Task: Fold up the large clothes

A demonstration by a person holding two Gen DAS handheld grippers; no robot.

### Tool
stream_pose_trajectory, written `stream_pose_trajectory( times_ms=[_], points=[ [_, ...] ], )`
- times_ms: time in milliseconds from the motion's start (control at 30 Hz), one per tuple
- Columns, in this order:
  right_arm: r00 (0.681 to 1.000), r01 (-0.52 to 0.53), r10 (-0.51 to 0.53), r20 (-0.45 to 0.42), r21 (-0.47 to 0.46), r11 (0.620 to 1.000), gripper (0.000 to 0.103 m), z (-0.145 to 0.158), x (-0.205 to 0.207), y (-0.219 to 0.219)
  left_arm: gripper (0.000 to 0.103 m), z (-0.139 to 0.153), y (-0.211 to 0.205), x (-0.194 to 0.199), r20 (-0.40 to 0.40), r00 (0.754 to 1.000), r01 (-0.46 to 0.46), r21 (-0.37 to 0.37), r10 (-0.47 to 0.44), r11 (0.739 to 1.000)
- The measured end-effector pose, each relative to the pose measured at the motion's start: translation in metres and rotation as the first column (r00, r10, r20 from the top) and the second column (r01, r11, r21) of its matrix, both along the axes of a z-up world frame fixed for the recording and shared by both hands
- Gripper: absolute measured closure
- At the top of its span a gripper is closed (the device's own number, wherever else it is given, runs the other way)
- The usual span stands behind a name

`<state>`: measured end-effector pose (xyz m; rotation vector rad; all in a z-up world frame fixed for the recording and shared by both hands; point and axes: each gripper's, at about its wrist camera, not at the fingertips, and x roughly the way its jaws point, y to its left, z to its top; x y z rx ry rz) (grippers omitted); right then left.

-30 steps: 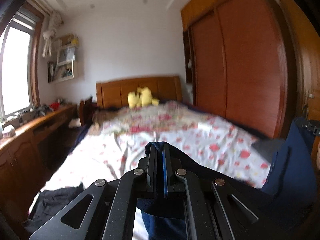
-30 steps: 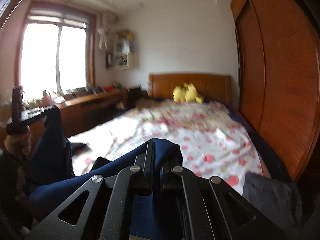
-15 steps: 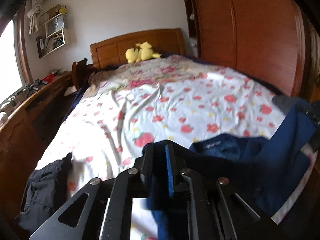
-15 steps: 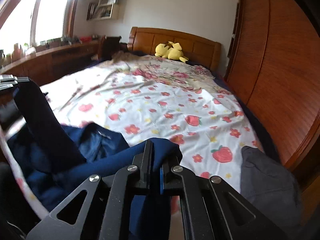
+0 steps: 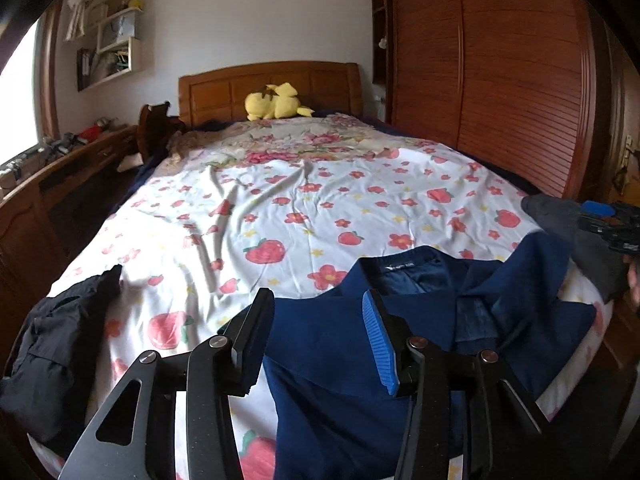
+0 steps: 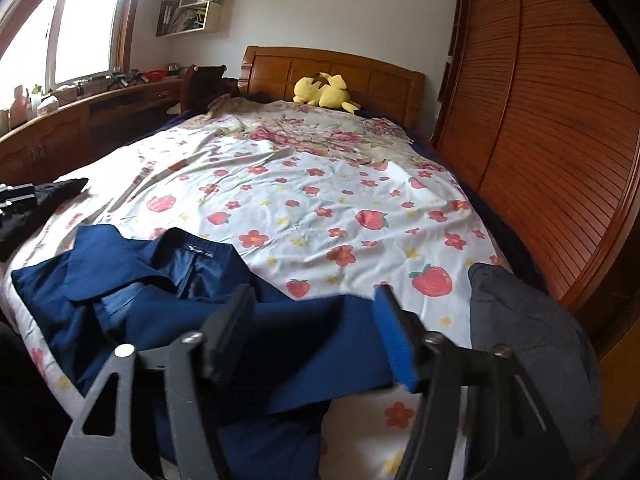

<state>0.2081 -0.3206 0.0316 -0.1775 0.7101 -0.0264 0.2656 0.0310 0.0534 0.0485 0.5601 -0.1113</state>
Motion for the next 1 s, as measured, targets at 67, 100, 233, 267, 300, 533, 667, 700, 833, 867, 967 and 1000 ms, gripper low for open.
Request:
stream_pose_trajectory(
  times_ms=[67, 100, 233, 267, 300, 533, 667, 700, 833, 867, 967, 1000],
  points=[
    [1.000, -0.021, 0.021, -0.004, 0.027, 0.999, 0.029, -0.002, -0.005, 0.004, 0.055, -0.006, -0.005, -0.002, 0.013, 1.000, -0.007, 0.002, 0.007, 1.000],
    [0.999, -0.030, 0.031, -0.011, 0.038, 0.999, 0.029, -0.005, -0.006, 0.007, 0.055, -0.006, -0.007, -0.003, 0.019, 1.000, 0.000, -0.012, 0.000, 1.000],
    [0.994, -0.081, 0.086, -0.063, 0.071, 0.994, 0.029, -0.024, -0.009, 0.026, 0.055, -0.016, -0.015, -0.014, 0.031, 0.999, 0.028, -0.052, -0.026, 0.998],
    [0.992, -0.095, 0.101, -0.078, 0.079, 0.992, 0.029, -0.031, -0.009, 0.031, 0.055, -0.019, -0.017, -0.015, 0.033, 0.999, 0.035, -0.054, -0.033, 0.998],
    [0.989, -0.107, 0.116, -0.094, 0.091, 0.990, 0.029, -0.038, -0.010, 0.037, 0.055, -0.022, -0.018, -0.015, 0.034, 0.999, 0.041, -0.059, -0.039, 0.997],
    [0.966, -0.150, 0.173, -0.190, 0.132, 0.980, 0.029, -0.083, -0.013, 0.064, 0.055, -0.038, -0.022, -0.011, 0.049, 0.997, 0.067, -0.083, -0.063, 0.994],
    [0.955, -0.136, 0.164, -0.247, 0.124, 0.983, 0.029, -0.105, -0.011, 0.068, 0.055, -0.047, -0.020, -0.012, 0.044, 0.997, 0.069, -0.093, -0.065, 0.993],
    [0.953, -0.133, 0.160, -0.257, 0.121, 0.984, 0.029, -0.109, -0.010, 0.068, 0.055, -0.049, -0.019, -0.011, 0.039, 0.997, 0.071, -0.098, -0.067, 0.993],
    [0.945, -0.118, 0.141, -0.295, 0.095, 0.988, 0.033, -0.120, -0.010, 0.067, 0.055, -0.052, -0.017, -0.011, 0.031, 0.998, 0.066, -0.090, -0.063, 0.994],
    [0.943, -0.118, 0.139, -0.303, 0.087, 0.989, 0.037, -0.122, -0.009, 0.067, 0.055, -0.051, -0.017, -0.011, 0.031, 0.998, 0.061, -0.085, -0.058, 0.995],
    [0.935, -0.125, 0.135, -0.327, 0.051, 0.991, 0.059, -0.127, -0.007, 0.066, 0.055, -0.051, -0.017, -0.012, 0.032, 0.998, 0.055, -0.076, -0.052, 0.996],
    [0.935, -0.130, 0.138, -0.327, 0.046, 0.990, 0.071, -0.127, -0.006, 0.066, 0.055, -0.051, -0.016, -0.013, 0.033, 0.998, 0.049, -0.073, -0.047, 0.996]
  ],
)
